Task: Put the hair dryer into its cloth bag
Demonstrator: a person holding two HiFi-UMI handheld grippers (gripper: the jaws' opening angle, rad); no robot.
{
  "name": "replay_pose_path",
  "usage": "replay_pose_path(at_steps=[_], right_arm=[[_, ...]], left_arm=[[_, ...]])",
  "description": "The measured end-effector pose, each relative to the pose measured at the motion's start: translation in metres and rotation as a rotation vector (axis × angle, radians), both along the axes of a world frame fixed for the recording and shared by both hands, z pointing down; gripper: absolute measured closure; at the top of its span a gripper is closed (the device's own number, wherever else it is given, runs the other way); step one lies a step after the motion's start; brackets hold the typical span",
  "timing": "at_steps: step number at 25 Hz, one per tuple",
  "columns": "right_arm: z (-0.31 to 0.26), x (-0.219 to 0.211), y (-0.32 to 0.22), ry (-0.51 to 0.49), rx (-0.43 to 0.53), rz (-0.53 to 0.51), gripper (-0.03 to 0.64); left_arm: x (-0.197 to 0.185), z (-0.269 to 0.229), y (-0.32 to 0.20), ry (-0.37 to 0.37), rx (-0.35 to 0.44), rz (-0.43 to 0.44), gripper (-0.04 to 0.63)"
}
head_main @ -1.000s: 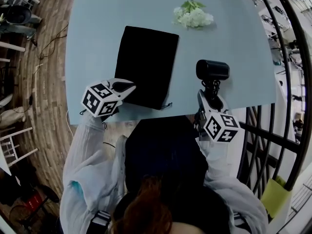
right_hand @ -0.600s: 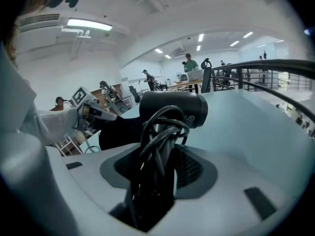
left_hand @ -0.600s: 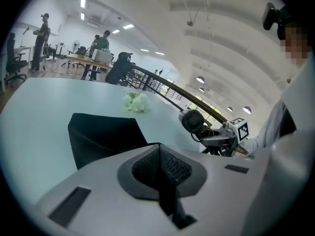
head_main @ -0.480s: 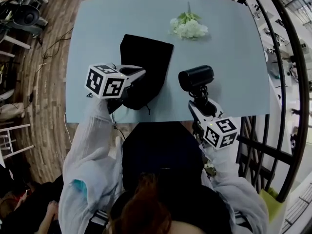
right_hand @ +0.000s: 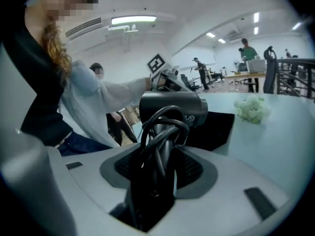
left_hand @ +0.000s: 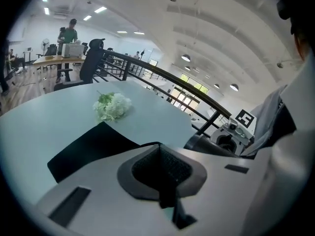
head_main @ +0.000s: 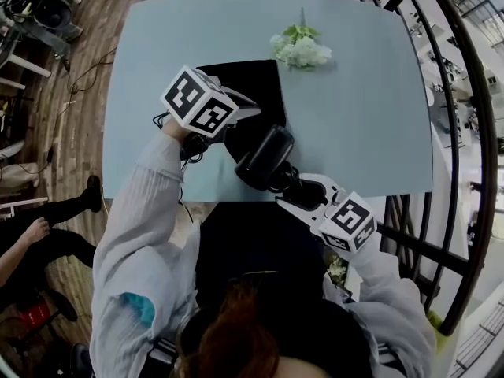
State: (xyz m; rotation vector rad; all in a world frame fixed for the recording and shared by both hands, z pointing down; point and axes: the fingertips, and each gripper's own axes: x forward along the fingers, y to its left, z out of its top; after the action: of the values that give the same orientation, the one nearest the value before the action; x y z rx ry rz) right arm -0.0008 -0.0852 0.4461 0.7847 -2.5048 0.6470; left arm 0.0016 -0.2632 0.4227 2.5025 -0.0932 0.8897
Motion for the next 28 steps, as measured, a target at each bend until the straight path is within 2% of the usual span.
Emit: replay_pose_path(at_steps=[2,5,14,17,23,28], right_arm=[[0.008,-0.005,0.005,-0.013,-0.025,-0.055,0.413],[0.024,-0.007,0.005,-0.032,-0.092,-0.076,0.413],[0.063,0.008,0.001,-0.063,-0.251,0.012,0.413],[0.066,0.007,-0.001,-0.057,-0.262,0.043,0.413],[0.074,0.006,-0.004,-0.017,-0.278,0.114,0.413],[0.081,0.007,-0.010,-0.026,-0.325,0.239,0.413]], left_arm=[[0.006,-0.001,0.005,-0.002,-0.012,0.036,0.575],[0.007,-0.001,0.014,-0.009,-0.033,0.079,0.575],[-0.008,0.008,0.043,-0.030,-0.094,0.162,0.575],[-0.013,0.012,0.057,-0.030,-0.121,0.187,0.575],[-0.015,0.012,0.077,0.024,-0.185,0.177,0.575],[-0.011,0.001,0.100,0.107,-0.246,0.190,0.575]])
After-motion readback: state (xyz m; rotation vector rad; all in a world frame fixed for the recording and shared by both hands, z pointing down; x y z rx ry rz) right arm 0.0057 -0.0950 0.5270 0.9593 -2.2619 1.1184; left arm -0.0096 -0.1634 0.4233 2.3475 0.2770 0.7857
